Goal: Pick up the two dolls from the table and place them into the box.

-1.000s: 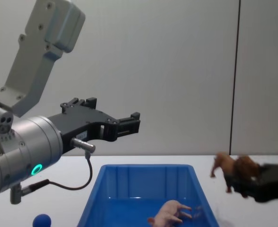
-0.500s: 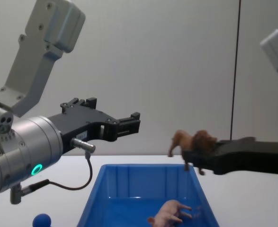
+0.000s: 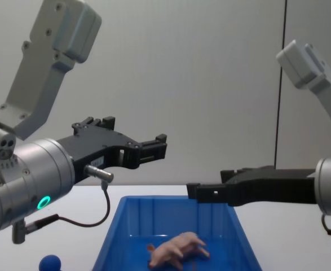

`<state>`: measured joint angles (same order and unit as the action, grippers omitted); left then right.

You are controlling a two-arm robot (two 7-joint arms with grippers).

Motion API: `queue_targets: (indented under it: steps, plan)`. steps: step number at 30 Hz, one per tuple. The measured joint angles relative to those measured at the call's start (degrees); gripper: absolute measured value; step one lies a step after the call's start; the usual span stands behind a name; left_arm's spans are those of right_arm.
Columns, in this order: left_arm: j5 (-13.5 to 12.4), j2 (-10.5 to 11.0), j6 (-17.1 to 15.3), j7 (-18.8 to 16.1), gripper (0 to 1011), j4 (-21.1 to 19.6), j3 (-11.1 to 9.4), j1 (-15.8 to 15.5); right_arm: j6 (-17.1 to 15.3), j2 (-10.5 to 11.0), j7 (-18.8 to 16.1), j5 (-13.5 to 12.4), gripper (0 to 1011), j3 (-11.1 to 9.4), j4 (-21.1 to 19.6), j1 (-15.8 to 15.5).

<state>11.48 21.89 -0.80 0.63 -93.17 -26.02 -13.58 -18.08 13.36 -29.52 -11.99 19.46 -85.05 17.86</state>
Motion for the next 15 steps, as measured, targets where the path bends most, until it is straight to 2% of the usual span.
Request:
queue_targets:
  steps: [5, 15]
  plan:
    - [0.0, 0.0, 0.0, 0.0, 1002, 0.0, 0.0, 0.0, 0.5, 0.9, 0.0, -0.1, 991, -0.7, 0.1, -0.1]
    - [0.0, 0.0, 0.0, 0.0, 1002, 0.0, 0.0, 0.0, 2.4, 4.4, 1.0, -1.9, 1001, -2.9, -2.1, -3.1]
